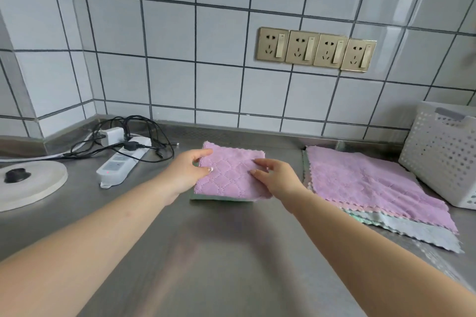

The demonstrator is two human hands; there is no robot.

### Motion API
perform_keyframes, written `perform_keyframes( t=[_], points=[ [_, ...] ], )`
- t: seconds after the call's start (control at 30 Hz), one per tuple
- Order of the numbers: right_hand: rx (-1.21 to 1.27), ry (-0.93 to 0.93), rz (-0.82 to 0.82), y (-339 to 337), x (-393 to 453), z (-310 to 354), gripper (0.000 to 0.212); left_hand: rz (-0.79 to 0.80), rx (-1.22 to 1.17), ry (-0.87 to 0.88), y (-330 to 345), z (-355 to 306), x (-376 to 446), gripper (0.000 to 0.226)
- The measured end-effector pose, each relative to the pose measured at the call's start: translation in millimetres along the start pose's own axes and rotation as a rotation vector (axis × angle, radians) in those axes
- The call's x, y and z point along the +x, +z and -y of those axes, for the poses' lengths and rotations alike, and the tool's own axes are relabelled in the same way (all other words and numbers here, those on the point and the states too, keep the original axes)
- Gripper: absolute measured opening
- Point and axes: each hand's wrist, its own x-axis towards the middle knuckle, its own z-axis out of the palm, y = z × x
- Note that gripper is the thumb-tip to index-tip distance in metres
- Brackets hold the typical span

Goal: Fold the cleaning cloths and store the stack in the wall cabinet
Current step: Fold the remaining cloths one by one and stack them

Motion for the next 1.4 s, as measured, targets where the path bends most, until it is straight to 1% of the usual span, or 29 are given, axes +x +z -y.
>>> perform_keyframes(
  t=[0.13,0.23,0.43,0.6,0.67,0.73,0.77,0.83,0.87,0.93,1.0,1.07,1.17,1.23,1.3,1.4],
  points=[
    [-0.069,0.013,0.032,19.4,33.9,5.9,0.042,-0.007,0.074,-0.047,-12.2,17.3,27.9,0.051],
    [-0.109,0.029,0.055,27.2,46.5,0.8,0.041,0.018,0.111,-0.076,-11.3,27.3,39.0,0.052],
    [-0.190,0.051,0.057,34.2,56.1,-16.7,0.040,0.060,0.165,-0.082,-0.9,39.5,46.2,0.051],
    [-0.286,0.037,0.053,43.2,62.9,-27.4,0.040,0.071,0.292,-0.093,3.9,44.3,49.4,0.051],
    [-0.368,0.014,0.001,43.2,68.0,-29.2,0.040,0.025,0.463,-0.049,4.9,42.7,51.3,0.048],
    [-0.432,-0.047,-0.041,43.8,73.9,-25.3,0.040,-0.051,0.605,0.080,8.5,37.3,54.7,0.046],
    [-0.455,-0.087,-0.032,46.2,75.9,-21.0,0.040,-0.053,0.646,0.141,12.3,33.4,56.8,0.046],
    [-0.525,-0.164,0.052,56.6,78.3,-12.8,0.042,0.015,0.746,0.211,22.9,28.5,61.4,0.046],
    [-0.590,-0.193,0.110,63.7,77.7,-10.6,0.042,0.062,0.811,0.207,28.2,29.5,63.0,0.047],
    [-0.728,-0.226,0.206,74.9,75.1,-13.5,0.041,0.158,0.911,0.130,34.7,36.8,63.3,0.048],
    [-0.793,-0.206,0.239,77.7,73.9,-21.4,0.045,0.213,0.905,0.023,35.5,46.0,61.2,0.051],
    [-0.814,-0.153,0.228,75.4,75.1,-26.0,0.052,0.220,0.882,-0.032,34.5,50.1,60.0,0.054],
    [-0.821,-0.066,0.216,74.2,74.9,-28.2,0.061,0.227,0.888,-0.060,33.9,49.9,59.4,0.056],
    [-0.815,-0.064,0.197,74.5,72.9,-28.2,0.062,0.211,0.897,-0.062,34.2,47.8,58.4,0.055],
    [-0.771,-0.114,0.126,72.0,69.0,-27.2,0.059,0.139,0.900,-0.023,34.5,44.3,57.4,0.051],
    [-0.638,-0.214,-0.021,55.3,59.0,-25.4,0.046,-0.019,0.857,0.122,39.5,29.7,54.1,0.040]
  ],
)
